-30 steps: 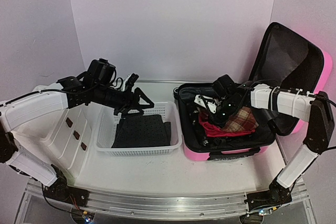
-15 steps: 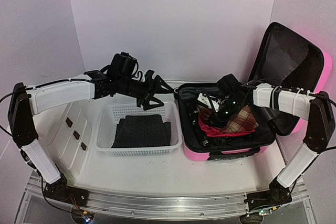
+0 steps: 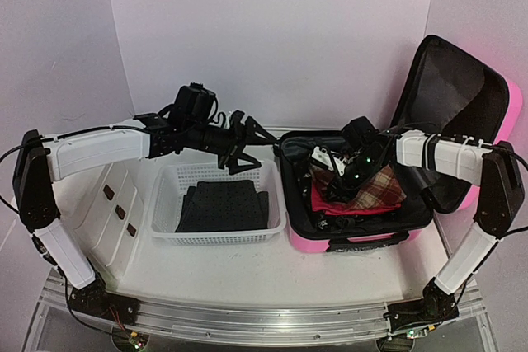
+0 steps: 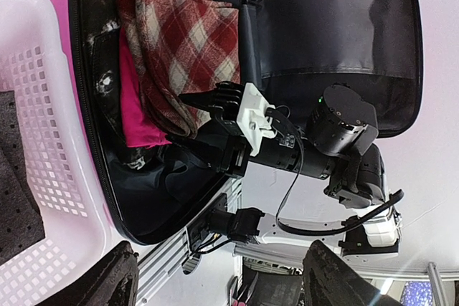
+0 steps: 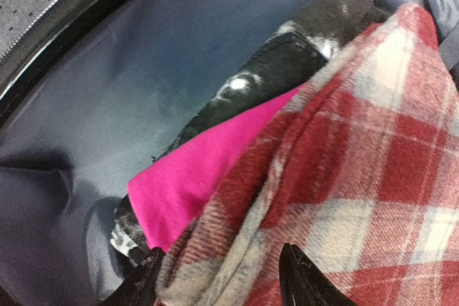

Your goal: Open, take out, and arrange the luggage

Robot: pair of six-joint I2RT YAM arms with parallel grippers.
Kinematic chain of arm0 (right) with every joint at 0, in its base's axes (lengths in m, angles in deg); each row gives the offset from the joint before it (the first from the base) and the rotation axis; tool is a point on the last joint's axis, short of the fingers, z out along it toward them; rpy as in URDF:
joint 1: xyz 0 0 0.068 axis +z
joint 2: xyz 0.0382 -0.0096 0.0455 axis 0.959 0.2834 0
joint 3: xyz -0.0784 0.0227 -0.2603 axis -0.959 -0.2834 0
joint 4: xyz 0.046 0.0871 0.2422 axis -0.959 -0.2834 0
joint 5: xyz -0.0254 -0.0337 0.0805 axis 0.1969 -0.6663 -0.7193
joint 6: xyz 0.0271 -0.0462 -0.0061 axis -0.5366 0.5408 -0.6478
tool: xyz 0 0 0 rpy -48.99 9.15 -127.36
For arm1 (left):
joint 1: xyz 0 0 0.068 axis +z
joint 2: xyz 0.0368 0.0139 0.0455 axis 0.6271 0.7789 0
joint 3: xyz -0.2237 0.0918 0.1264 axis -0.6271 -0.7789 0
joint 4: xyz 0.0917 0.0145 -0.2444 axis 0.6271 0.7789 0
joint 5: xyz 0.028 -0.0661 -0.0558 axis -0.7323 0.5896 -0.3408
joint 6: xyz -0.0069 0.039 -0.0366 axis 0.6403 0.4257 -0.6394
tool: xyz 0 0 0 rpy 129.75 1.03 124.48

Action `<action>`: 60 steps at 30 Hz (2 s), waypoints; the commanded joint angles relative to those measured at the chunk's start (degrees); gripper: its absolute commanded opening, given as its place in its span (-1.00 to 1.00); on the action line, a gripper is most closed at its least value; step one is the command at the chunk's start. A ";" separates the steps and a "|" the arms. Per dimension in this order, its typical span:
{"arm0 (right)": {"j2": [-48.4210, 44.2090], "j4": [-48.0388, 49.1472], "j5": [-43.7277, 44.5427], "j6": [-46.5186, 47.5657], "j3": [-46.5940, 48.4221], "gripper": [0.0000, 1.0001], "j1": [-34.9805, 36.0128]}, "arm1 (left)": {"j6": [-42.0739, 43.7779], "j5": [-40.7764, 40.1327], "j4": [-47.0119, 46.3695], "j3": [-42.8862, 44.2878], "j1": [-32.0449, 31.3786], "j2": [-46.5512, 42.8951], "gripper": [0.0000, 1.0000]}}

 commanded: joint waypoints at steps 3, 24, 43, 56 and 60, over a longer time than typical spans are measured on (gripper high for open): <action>0.94 -0.34 -0.87 1.37 3.35 -0.19 -0.99 | -2.09 0.81 -4.37 -0.55 -0.49 -1.02 0.61; -11.75 4.07 -6.56 -0.79 -1.16 -1.00 -1.84 | -30.32 -3.53 -18.31 25.76 -6.80 31.45 0.72; -14.43 6.27 -6.93 -1.45 -2.66 -1.00 -1.79 | -36.86 -9.78 -18.13 37.84 -12.18 45.10 0.62; -18.56 5.47 -8.81 -3.92 -4.91 -1.00 -1.80 | -27.28 -15.91 -18.22 45.55 -10.57 52.17 -0.36; -21.18 4.51 -7.77 -6.01 -6.42 -1.00 -1.84 | -17.32 -15.36 -18.13 49.01 -9.78 51.72 -0.84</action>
